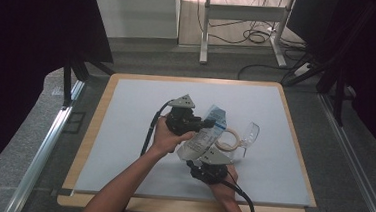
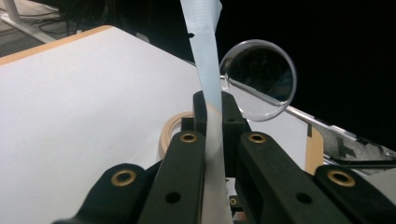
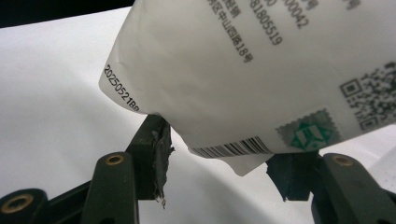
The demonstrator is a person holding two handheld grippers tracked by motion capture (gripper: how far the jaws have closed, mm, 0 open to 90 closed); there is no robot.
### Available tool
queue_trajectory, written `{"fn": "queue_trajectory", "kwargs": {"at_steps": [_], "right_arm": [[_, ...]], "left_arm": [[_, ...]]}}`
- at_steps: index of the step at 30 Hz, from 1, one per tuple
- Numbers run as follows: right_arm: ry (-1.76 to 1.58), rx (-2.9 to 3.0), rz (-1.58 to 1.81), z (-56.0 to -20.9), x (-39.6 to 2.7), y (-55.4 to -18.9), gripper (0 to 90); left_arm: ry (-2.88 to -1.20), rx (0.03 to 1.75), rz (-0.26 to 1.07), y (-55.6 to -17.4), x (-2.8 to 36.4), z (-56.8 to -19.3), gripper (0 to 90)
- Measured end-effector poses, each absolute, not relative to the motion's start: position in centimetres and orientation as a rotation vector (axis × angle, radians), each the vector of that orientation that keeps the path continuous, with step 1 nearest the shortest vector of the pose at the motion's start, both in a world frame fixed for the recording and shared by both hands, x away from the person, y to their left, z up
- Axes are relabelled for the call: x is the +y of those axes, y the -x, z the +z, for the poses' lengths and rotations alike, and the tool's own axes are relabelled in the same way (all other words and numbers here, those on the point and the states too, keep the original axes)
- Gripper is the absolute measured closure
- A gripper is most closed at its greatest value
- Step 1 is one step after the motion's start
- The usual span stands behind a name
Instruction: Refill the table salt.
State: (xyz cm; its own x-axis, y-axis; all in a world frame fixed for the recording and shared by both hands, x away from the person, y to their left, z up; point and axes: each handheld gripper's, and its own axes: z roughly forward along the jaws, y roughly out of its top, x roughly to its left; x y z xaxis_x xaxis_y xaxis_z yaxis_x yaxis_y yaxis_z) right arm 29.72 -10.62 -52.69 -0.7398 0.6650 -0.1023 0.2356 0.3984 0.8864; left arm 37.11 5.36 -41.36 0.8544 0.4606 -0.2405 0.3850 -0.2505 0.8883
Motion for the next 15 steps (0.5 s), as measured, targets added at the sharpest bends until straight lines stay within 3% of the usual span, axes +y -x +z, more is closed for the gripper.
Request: {"fn": "queue_trajectory", "kwargs": {"at_steps": [15], "right_arm": [[-0.805,2.174,1.325,-52.3,-10.6,-29.6,45.3]], "left_arm": [[-1.91,0.627,0.091,-38.2,4.0,-41.1,89.8]]}}
